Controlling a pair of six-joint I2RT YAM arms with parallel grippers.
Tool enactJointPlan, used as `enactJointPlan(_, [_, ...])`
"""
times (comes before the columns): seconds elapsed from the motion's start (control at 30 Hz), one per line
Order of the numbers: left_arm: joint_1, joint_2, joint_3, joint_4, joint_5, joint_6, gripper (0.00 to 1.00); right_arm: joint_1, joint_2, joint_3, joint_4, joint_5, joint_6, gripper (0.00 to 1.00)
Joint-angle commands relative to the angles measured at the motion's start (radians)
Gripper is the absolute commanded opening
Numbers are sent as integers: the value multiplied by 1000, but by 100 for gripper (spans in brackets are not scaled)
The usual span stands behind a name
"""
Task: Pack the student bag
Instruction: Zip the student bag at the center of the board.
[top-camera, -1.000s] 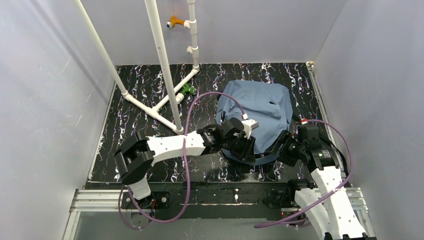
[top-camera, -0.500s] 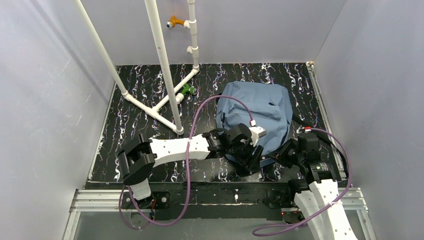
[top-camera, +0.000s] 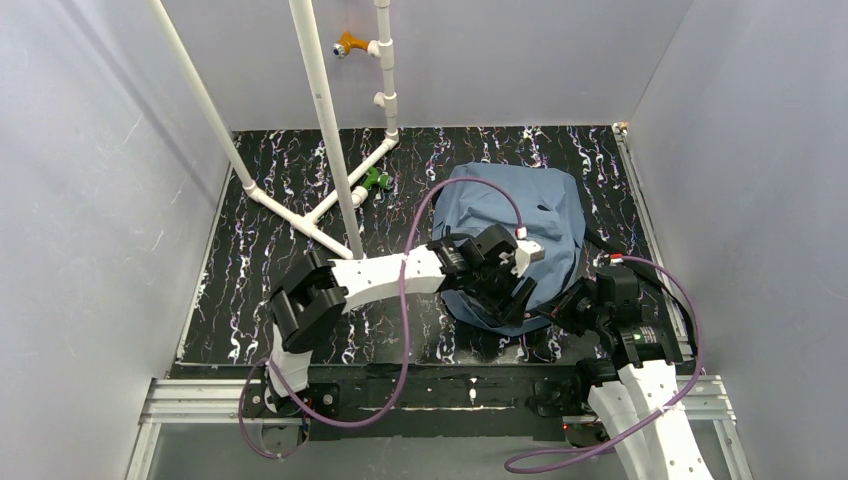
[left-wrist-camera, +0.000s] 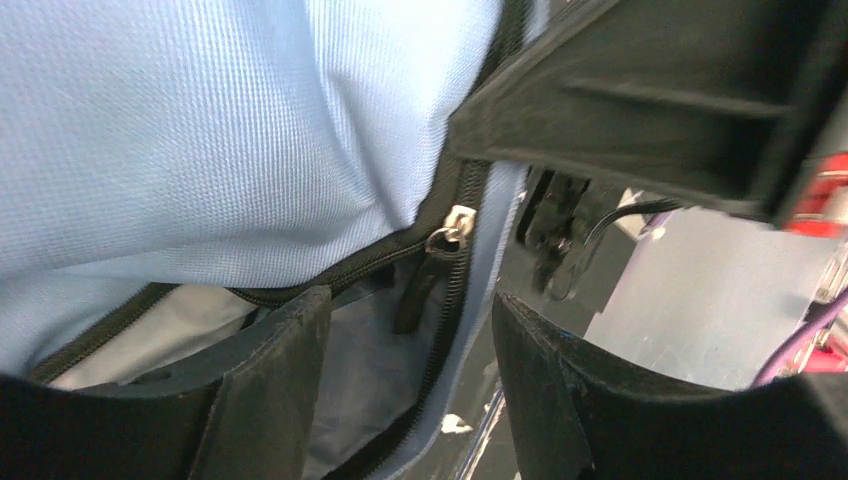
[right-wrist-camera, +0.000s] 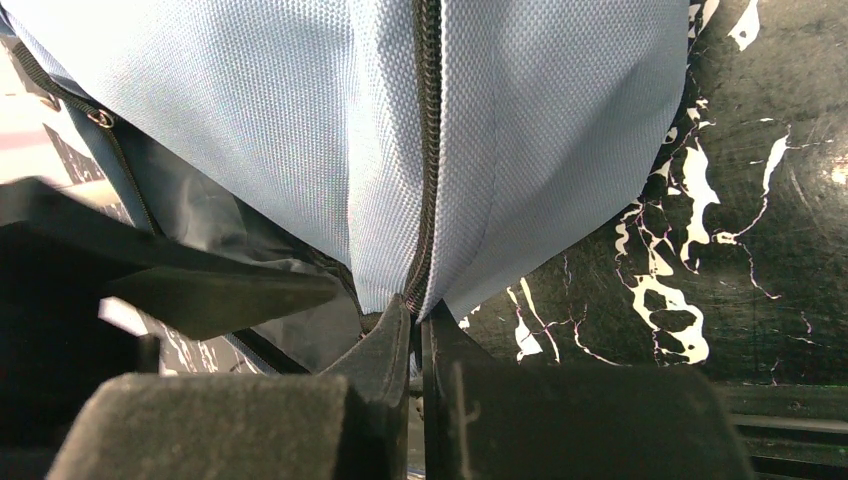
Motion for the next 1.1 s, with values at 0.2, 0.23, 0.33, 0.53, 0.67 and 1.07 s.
enactJointPlan(0.2, [-38, 71, 14, -13, 34, 3, 58, -1, 2, 3, 66, -44, -12, 1])
enactJointPlan(0.23, [-38, 75, 14, -10, 28, -5, 57, -1, 3, 3, 67, -48, -12, 1])
enactJointPlan(0.33, [-39, 52, 12, -5, 49, -23, 56, -1, 5, 11, 60, -51, -21, 1])
enactJointPlan(0.53, [-40, -74, -60, 120, 153, -124, 41, -1, 8, 15, 63, -82, -34, 18])
enactJointPlan(0.67, [-40, -149, -127, 259, 155, -207, 32, -1, 30, 28, 11, -133, -58, 44])
enactJointPlan(1.07, [-38, -203, -167, 314, 140, -255, 37, -1, 30, 66, -61, -213, -89, 18])
